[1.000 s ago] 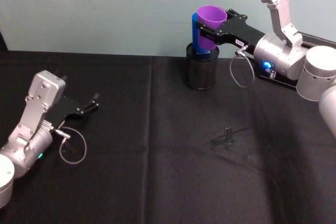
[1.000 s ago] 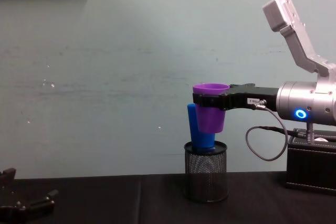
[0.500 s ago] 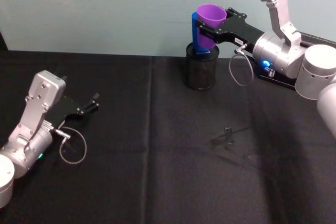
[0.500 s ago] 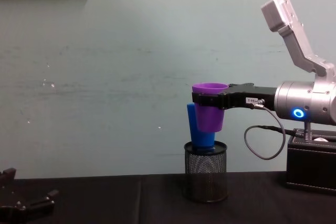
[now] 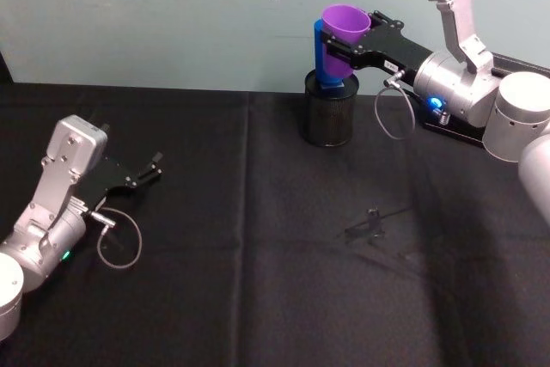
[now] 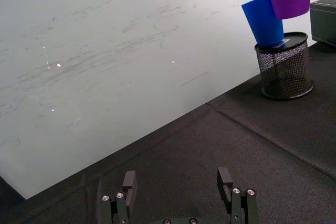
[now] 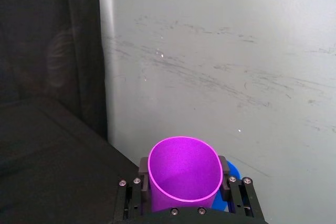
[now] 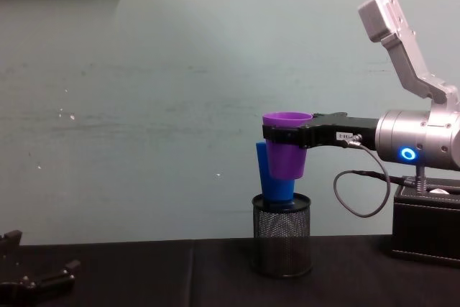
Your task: Pick up one cup with a gripper and tap it against the other cup.
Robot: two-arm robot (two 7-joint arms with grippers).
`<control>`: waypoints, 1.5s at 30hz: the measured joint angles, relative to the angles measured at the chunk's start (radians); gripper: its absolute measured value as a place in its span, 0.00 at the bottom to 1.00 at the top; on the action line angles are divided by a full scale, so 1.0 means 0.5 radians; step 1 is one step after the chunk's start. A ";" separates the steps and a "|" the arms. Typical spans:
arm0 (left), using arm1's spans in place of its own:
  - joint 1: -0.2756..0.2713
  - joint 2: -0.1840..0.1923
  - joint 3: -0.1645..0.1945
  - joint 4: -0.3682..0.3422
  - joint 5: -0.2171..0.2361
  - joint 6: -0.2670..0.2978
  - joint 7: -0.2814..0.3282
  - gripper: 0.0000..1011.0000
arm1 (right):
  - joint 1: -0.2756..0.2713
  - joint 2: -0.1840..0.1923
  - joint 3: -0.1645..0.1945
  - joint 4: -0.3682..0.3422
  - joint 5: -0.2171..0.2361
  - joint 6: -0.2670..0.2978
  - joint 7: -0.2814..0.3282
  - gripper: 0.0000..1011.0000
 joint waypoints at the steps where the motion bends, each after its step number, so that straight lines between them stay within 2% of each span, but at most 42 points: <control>1: 0.000 0.000 0.000 0.000 0.000 0.000 0.000 0.99 | 0.000 0.000 0.000 0.000 0.000 0.000 0.000 0.73; 45: 0.000 0.000 0.000 0.000 0.000 0.000 0.000 0.99 | -0.002 0.003 -0.004 -0.002 0.002 0.003 -0.003 0.73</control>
